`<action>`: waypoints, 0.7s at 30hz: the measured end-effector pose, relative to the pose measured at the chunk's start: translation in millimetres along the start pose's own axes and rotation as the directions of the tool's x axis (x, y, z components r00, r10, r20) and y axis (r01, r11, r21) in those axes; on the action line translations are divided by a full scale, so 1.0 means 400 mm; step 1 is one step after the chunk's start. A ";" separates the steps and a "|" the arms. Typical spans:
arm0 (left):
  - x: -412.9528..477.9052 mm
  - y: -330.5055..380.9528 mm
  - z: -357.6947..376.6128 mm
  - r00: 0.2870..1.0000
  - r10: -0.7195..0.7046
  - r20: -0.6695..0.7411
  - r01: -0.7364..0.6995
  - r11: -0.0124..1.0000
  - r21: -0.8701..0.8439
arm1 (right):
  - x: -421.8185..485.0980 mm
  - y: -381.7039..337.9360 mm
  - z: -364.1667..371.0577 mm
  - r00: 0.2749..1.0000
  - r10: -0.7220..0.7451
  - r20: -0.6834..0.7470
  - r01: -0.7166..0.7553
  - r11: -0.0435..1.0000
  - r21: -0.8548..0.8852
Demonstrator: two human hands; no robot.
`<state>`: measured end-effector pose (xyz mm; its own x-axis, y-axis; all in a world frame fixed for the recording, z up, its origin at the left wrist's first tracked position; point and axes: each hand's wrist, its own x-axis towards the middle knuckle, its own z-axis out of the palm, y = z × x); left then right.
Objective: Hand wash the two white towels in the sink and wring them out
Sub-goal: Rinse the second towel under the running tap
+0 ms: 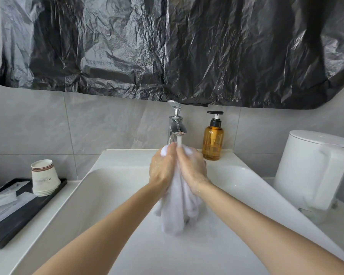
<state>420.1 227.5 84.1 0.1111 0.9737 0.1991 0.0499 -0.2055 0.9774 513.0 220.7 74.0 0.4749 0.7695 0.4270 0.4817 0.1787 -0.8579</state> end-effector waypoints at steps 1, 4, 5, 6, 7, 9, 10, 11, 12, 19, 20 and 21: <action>0.001 0.001 0.002 1.000 -0.010 -0.015 0.010 1.000 0.005 | 0.001 0.001 -0.005 1.000 -0.029 0.000 0.029 0.998 -0.047; -0.003 0.003 0.000 0.999 0.030 -0.043 -0.024 0.991 0.133 | 0.015 0.011 -0.011 0.998 -0.054 0.042 0.061 0.985 -0.162; -0.006 0.003 -0.003 0.998 0.052 -0.033 -0.045 0.982 0.182 | 0.021 0.013 -0.011 0.995 -0.074 0.062 0.085 0.975 -0.204; -0.007 0.002 -0.006 0.997 0.079 -0.019 -0.073 0.969 0.234 | 0.023 0.013 -0.017 0.989 -0.118 0.092 0.140 0.950 -0.280; -0.010 -0.001 -0.010 0.995 0.103 -0.001 -0.098 0.950 0.297 | 0.017 0.010 -0.027 0.986 -0.140 0.090 0.161 0.939 -0.304; 0.004 -0.017 -0.018 0.989 0.134 0.056 -0.145 0.886 0.441 | 0.016 0.007 -0.050 0.966 -0.214 0.146 0.253 0.902 -0.349; 0.013 -0.025 -0.022 0.984 0.144 0.107 -0.179 0.851 0.494 | 0.011 0.004 -0.067 0.958 -0.214 0.192 0.270 0.902 -0.337; 0.020 -0.030 -0.026 0.976 0.144 0.164 -0.208 0.844 0.495 | 0.008 0.000 -0.079 0.961 -0.160 0.226 0.223 0.931 -0.289; 0.023 -0.030 -0.031 0.967 0.133 0.219 -0.220 0.870 0.442 | 0.016 0.001 -0.086 0.966 -0.130 0.223 0.188 0.947 -0.261; -0.004 0.003 -0.049 0.895 0.050 0.444 -0.116 0.986 0.122 | 0.070 -0.023 -0.106 0.994 0.091 -0.063 -0.078 0.982 0.174; -0.007 -0.004 -0.051 0.882 0.058 0.469 -0.129 0.984 0.121 | 0.074 -0.024 -0.116 0.986 0.150 -0.079 -0.124 0.957 0.263; -0.007 -0.012 -0.053 0.870 0.052 0.490 -0.128 0.984 0.122 | 0.075 -0.025 -0.122 0.977 0.201 -0.070 -0.167 0.928 0.334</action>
<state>398.6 228.0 80.5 0.5859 0.7879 0.1894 0.1562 -0.3391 0.9277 558.5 212.2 109.3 0.6128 0.7446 0.2647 0.1217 0.2420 -0.9626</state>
